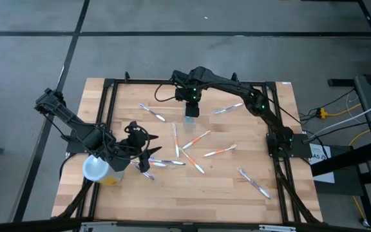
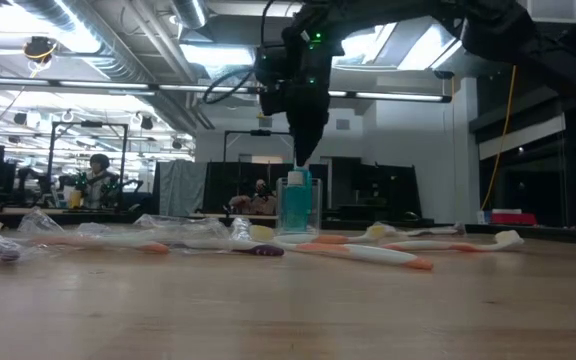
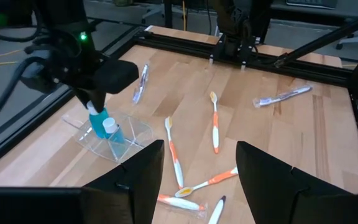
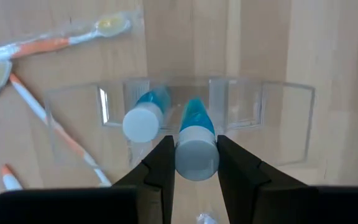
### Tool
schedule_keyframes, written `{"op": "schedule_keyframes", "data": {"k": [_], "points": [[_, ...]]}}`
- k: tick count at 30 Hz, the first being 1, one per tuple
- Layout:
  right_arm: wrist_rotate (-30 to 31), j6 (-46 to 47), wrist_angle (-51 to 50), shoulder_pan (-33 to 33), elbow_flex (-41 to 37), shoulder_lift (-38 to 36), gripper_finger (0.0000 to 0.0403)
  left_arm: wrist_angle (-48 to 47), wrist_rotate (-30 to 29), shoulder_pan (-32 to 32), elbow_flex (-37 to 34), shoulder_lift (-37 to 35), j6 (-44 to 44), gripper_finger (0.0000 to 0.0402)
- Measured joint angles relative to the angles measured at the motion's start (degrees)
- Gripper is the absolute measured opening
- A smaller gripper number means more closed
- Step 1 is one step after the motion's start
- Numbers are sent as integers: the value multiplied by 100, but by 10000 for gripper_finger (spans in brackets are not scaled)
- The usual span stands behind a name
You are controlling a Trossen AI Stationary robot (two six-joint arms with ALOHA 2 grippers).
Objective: Pick & Place toothbrushing station
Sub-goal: Put the blue mouthwash into the transparent organizer
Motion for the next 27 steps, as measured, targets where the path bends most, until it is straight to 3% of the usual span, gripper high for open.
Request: {"op": "schedule_keyframes", "data": {"k": [27], "points": [[-150,79,286,-163,2,106,93,2,9,0,4,2,57,196]]}}
